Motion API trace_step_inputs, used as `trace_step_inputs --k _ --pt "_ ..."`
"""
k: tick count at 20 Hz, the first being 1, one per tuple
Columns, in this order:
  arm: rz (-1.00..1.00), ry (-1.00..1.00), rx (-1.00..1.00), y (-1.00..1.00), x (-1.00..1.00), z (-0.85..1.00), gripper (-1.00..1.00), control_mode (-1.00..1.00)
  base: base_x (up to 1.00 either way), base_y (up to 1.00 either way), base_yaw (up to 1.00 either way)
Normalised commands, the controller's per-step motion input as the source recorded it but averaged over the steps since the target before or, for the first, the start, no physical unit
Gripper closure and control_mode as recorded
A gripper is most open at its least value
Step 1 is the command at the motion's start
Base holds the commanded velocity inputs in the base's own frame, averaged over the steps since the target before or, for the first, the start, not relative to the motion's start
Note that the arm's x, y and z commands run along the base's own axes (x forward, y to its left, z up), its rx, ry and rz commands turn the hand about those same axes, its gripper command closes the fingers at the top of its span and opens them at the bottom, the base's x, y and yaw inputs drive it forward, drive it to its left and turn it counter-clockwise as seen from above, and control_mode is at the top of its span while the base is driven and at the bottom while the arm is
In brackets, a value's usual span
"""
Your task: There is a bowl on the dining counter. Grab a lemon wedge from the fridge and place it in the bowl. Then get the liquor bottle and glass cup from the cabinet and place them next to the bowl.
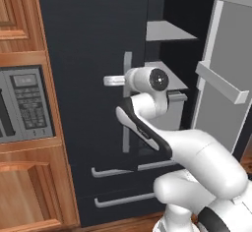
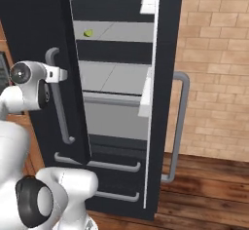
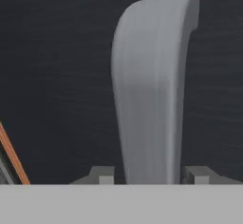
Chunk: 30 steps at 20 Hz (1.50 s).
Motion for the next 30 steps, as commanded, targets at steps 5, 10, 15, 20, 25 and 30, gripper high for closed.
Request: trace_step_inputs --k 5,10,15,20,25,30 --pt "0.07 -0.04 -0.03 1.00 -0.75 0.00 1.00 -1.00 0.00 0.00 0.00" --pt "0.01 0.00 -0.07 1.00 -0.52 0.00 1.00 -1.00 0.00 0.00 0.00" --pt "0.00 0.00 -0.05 1.00 -0.32 0.00 -1.00 -1.00 0.00 0.00 0.00" --pt "0.00 0.03 0.05 0.47 -0.62 0.03 -1.00 -1.00 0.00 0.00 0.00" --pt "-0.01 -0.03 0.30 -0.20 -1.00 0.09 -1.00 -1.00 0.00 0.00 0.00" --pt "0.00 -0.01 0.48 -0.68 -1.00 0.13 -1.00 -1.00 0.00 0.00 0.00"
